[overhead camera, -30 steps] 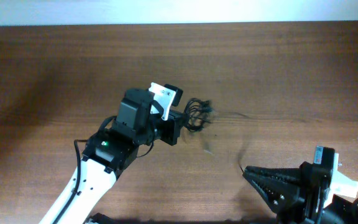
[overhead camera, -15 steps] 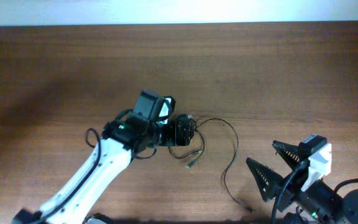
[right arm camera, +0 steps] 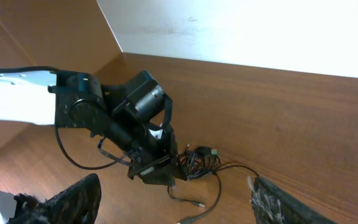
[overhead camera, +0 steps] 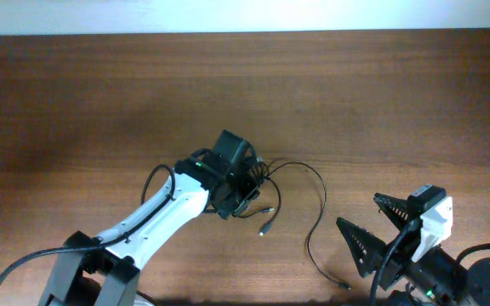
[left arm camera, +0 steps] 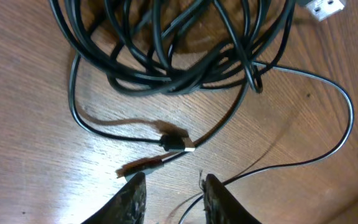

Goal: Untangle cables

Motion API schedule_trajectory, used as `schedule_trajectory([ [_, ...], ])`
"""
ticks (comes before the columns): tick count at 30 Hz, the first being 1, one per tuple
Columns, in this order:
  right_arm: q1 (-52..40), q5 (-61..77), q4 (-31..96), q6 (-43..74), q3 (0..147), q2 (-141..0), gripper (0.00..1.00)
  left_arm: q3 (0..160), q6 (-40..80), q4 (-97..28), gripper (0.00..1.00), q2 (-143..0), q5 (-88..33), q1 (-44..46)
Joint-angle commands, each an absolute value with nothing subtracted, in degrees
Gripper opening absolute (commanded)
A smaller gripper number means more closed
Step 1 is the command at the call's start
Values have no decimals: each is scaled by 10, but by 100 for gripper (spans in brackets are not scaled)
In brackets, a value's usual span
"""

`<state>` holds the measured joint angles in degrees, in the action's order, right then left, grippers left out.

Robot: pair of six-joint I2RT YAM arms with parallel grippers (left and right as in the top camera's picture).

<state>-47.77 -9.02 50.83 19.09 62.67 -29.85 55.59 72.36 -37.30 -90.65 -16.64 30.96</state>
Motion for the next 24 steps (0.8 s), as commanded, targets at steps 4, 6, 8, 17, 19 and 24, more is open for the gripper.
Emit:
schedule_trajectory([
  [4, -479, -97, 522, 189, 627, -300, 77, 549, 769, -371, 25, -940, -14, 355],
  [6, -479, -97, 528, 189, 627, -300, 77, 549, 769, -363, 25, -976, -14, 355],
  [8, -479, -97, 528, 189, 627, -300, 80, 548, 769, -346, 32, -1018, 10, 355],
  [17, -479, -112, 539, 188, 627, -300, 86, 559, 769, -341, 61, -931, 61, 355],
  [19, -479, -112, 543, 188, 627, -300, 86, 559, 769, -341, 62, -931, 80, 355],
  [24, -479, -112, 550, 188, 627, -300, 86, 559, 813, -341, 50, -932, 24, 355],
])
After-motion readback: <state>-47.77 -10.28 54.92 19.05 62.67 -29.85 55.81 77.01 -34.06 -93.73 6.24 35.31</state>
